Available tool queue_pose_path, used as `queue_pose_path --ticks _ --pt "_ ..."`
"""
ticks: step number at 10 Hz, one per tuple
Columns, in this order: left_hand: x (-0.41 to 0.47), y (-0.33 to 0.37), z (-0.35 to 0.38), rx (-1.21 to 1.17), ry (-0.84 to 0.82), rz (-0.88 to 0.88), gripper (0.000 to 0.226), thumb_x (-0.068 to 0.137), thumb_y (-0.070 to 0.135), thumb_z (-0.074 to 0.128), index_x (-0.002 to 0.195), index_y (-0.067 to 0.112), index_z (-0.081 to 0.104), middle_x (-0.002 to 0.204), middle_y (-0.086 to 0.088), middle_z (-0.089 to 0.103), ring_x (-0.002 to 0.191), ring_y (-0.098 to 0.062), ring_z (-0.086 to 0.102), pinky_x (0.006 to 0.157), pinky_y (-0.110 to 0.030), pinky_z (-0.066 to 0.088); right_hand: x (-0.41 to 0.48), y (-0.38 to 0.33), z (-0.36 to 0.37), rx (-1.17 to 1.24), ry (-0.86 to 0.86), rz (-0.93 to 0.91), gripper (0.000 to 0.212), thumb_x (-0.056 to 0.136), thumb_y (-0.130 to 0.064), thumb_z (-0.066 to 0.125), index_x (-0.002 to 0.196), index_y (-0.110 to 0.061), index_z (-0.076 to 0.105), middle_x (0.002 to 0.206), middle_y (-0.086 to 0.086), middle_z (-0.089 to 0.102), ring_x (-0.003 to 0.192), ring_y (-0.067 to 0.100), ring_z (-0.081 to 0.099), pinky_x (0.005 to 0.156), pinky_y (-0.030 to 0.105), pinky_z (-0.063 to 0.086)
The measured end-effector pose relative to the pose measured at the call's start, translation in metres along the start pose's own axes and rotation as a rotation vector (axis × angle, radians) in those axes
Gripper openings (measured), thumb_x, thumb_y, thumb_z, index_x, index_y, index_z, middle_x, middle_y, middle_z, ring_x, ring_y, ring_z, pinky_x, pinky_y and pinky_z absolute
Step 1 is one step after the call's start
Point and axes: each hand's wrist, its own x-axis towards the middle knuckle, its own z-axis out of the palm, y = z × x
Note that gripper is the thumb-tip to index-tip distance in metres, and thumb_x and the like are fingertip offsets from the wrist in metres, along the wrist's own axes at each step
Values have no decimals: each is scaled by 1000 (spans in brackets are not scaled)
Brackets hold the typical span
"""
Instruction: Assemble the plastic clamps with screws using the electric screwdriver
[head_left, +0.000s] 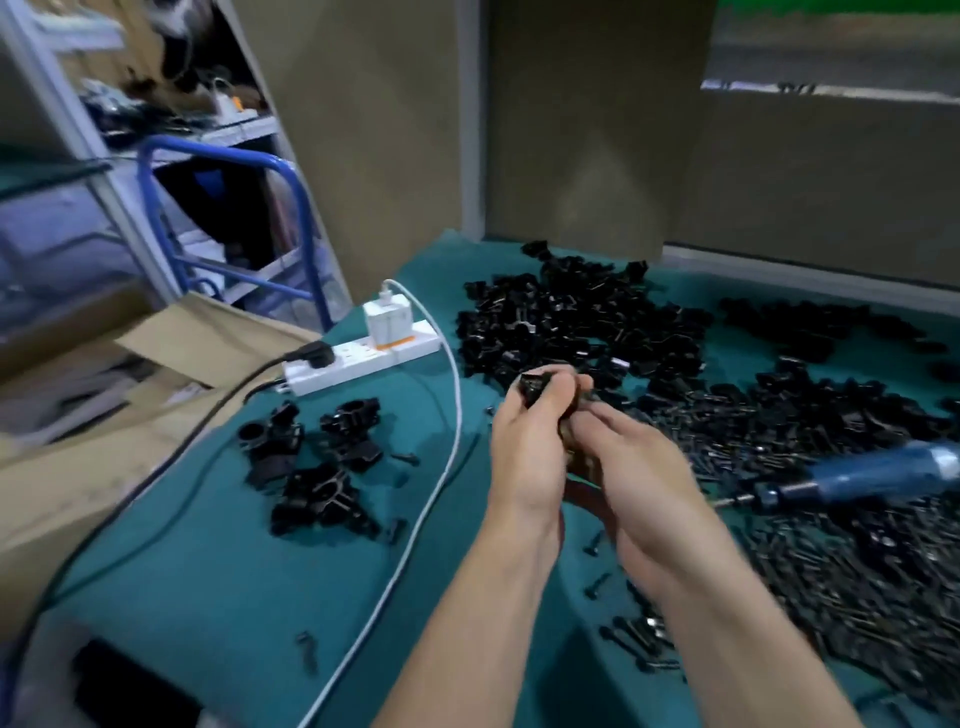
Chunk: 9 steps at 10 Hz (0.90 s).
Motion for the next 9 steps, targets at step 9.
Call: queue_pose_path --ticks 9 --pt "-58 36 -141 1060 333 922 35 92 2 61 112 25 78 125 14 69 125 -11 60 111 -27 44 -2 -28 52 -766 -141 -451 23 76 -46 68 96 -55 75 78 -18 75 54 10 62 44 22 46"
